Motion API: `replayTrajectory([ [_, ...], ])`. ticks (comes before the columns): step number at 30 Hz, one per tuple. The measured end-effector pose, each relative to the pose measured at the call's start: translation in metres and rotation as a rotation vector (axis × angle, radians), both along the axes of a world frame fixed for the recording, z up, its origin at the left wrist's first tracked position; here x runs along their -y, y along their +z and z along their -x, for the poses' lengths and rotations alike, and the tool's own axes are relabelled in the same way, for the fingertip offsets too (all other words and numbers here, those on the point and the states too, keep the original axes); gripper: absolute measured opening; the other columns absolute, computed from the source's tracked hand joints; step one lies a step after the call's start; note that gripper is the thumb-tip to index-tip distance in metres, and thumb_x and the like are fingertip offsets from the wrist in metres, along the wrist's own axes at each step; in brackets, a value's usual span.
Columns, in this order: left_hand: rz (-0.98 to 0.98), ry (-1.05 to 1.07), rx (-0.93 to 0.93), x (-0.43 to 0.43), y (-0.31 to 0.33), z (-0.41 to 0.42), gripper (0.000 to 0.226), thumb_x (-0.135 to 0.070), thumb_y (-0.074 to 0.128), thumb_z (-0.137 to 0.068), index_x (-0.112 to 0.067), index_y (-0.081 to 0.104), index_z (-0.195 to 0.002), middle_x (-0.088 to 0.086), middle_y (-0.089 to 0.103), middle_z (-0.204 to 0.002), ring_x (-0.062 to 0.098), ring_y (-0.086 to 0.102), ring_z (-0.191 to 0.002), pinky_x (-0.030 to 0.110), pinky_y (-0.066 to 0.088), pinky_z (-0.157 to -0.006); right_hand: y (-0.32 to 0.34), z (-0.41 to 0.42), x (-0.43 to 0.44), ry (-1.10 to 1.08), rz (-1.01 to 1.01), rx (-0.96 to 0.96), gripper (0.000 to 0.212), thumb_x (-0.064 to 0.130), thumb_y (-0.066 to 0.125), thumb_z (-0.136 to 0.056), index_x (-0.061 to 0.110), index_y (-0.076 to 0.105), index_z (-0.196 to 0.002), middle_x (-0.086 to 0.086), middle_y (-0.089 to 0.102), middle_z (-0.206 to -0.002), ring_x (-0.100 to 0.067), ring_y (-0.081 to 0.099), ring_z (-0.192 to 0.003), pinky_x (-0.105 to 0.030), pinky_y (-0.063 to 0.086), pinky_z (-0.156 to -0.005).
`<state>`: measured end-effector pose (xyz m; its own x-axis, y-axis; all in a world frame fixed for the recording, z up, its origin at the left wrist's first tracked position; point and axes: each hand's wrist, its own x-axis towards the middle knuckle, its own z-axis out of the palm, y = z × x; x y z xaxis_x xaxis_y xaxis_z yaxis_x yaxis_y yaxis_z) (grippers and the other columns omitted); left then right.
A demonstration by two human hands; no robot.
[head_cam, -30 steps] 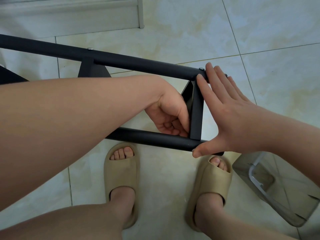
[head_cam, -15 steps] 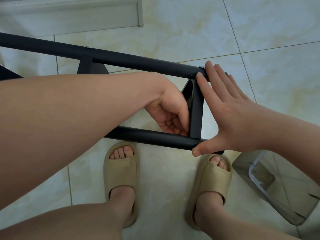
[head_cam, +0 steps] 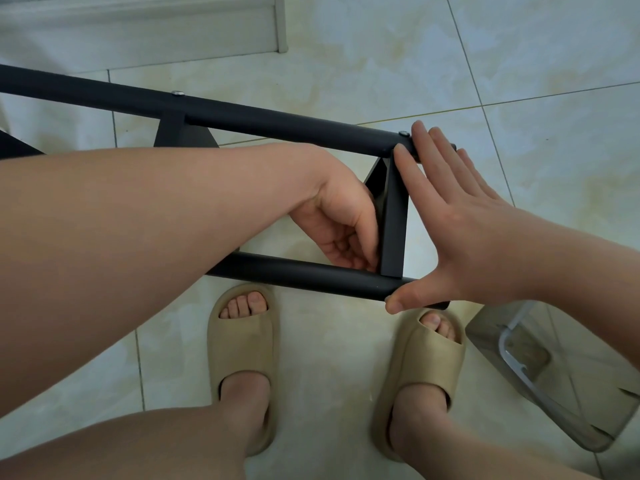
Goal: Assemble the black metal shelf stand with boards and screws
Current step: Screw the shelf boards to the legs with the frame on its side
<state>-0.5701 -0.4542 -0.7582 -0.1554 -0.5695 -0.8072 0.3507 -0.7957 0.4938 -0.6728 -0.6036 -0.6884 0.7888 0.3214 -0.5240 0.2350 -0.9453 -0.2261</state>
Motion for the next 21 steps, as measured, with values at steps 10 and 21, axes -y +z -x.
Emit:
replayTrajectory([
  [10, -0.01, -0.049, 0.016, -0.0011, -0.0011, 0.0016, 0.014, -0.002, 0.057, -0.094, -0.01, 0.069, -0.089, 0.001, 0.069, -0.073, 0.009, 0.064, -0.063, 0.02, 0.053, -0.068, 0.001, -0.0002, -0.0012, -0.003, -0.003, -0.003, 0.155, 0.104, 0.036, -0.044, 0.018, -0.033, -0.152, -0.003, -0.046, -0.156, -0.018, -0.043, -0.143, -0.027, -0.024, -0.114],
  [21, -0.005, -0.048, 0.01, -0.0024, 0.0006, -0.0011, 0.011, -0.007, 0.059, -0.093, -0.012, 0.069, -0.092, 0.001, 0.071, -0.079, 0.01, 0.064, -0.069, 0.02, 0.053, -0.069, 0.0003, -0.0009, -0.0011, 0.001, -0.007, -0.008, 0.155, 0.105, 0.037, -0.045, 0.018, -0.034, -0.152, -0.003, -0.046, -0.155, -0.018, -0.043, -0.143, -0.029, -0.023, -0.116],
])
